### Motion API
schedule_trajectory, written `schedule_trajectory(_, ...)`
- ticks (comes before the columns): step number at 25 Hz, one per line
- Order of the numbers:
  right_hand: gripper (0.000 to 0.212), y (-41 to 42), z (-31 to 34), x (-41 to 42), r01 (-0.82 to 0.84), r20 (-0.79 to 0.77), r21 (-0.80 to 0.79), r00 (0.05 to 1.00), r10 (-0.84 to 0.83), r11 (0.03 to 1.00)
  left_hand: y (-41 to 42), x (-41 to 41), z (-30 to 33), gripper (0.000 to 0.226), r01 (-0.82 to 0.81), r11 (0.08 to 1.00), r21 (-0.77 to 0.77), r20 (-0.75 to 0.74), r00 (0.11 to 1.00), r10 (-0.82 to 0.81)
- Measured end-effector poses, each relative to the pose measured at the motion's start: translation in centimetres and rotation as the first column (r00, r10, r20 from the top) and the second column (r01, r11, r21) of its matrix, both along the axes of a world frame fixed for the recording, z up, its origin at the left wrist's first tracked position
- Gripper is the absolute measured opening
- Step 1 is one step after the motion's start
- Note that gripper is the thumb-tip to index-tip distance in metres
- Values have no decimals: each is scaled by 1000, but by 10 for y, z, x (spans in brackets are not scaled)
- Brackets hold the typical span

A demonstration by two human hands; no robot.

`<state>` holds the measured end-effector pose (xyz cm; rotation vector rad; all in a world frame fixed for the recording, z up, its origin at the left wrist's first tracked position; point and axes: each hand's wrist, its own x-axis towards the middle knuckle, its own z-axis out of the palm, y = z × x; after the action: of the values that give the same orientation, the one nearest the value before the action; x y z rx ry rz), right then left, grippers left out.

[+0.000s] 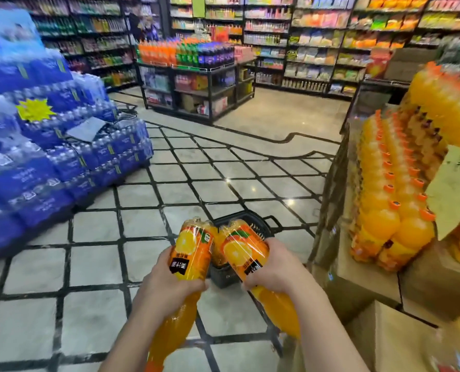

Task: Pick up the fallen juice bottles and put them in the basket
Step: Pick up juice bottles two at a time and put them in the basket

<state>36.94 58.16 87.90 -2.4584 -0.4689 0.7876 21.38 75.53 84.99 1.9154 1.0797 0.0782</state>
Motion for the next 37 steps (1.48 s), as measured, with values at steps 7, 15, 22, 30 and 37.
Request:
schedule_trajectory(7, 114, 118, -9, 165, 1, 36, -62, 999, 2, 998, 114, 170, -11, 118, 11, 1000, 5, -28, 1000, -10)
schedule_trajectory(15, 116, 217, -44, 332, 152, -21, -78, 988, -154, 985, 234, 366, -44, 116, 166, 983, -73, -56, 984, -170)
schedule_trajectory(22, 114, 308, -123, 469, 465, -61, -64, 881, -468, 883, 334, 569, -111, 113, 395, 916, -72, -146, 904, -402)
schedule_trajectory(30, 101, 327, -296, 570, 753, -275, -98, 608, -745, 651, 348, 726, -267, 111, 591, 805, -55, -297, 760, -578)
schedule_trajectory(37, 98, 314, -534, 586, 859, -409, -298, 279, -869, 416, 301, 765, -509, 113, 634, 760, -143, -432, 651, -624)
